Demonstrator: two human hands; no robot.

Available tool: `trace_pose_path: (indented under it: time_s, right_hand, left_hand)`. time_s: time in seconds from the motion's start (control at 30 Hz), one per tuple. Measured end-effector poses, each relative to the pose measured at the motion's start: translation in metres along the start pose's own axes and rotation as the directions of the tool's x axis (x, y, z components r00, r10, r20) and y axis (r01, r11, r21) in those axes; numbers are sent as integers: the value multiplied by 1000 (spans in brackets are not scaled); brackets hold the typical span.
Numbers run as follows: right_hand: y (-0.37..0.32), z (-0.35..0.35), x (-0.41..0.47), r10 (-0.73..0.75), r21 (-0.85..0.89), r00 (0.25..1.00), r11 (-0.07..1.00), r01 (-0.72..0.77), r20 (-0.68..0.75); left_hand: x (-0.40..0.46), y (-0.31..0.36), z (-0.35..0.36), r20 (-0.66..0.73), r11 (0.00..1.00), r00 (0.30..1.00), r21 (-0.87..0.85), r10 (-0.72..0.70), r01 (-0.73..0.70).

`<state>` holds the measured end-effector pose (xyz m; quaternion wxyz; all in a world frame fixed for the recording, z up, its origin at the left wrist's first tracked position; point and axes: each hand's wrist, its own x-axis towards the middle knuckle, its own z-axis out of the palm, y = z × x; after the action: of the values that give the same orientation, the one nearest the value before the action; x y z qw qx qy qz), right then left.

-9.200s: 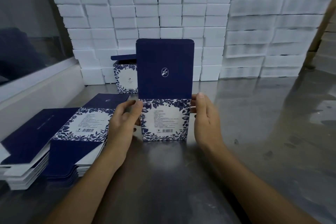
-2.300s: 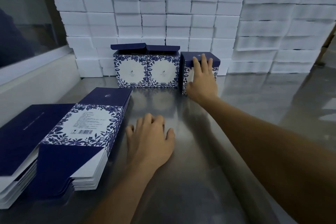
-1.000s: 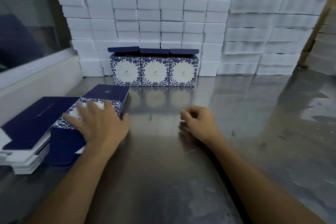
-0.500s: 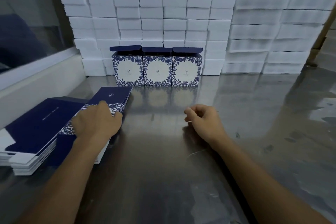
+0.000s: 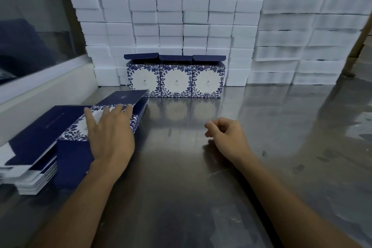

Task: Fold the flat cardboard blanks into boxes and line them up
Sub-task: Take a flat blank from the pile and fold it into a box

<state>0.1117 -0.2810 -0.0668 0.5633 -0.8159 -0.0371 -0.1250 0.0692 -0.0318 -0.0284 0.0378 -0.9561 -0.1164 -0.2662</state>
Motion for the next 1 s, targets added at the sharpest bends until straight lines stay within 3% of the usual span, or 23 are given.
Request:
trace_pose_path:
  time_s: [0.13,0.2,0.3,0.4,0.5,0.57,0.67,0.77,0.9,1.0]
  right_hand:
    - [-4,1,-4,-49,9,999,999,49,9]
    - [-9,1,-5,-59,96,998,994,56,37]
    - [-24,8,-8,94,381,967,907,-182,238]
    - [-34,20,-17,111,515,889,781,-354,443]
    - [-37,23,-21,123,627,868,644,-439,481]
    - [-37,22,-21,157,654,873,604,-455,462]
    - [-31,22,-16,289,660,899,610,-438,329]
    - [-22,14,-5,334,522,941,794,-311,53]
    - [-6,-16,14,262,157,907,963,-220,-331]
    - [6,-34,22,175,46,903,984,-171,-392]
  left_hand:
    - [-7,9,-15,-144,1000,989,-23,19,-22]
    - [-12,20,-21,-178,995,981,-34,82,-89]
    - [-25,47,-26,-198,964,948,-43,250,-263]
    - [-35,72,-24,-162,884,880,-73,446,-462]
    - [-37,81,-15,-188,775,796,-185,575,-604]
    - [-36,79,-10,-176,731,796,-318,580,-603]
    - [-35,70,-8,-158,670,823,-508,545,-541]
    - [-27,58,-8,-196,694,883,-554,427,-459]
    - [-15,41,-9,-311,780,941,-551,136,-295]
    - [-11,37,-8,-196,709,980,-694,-17,-127]
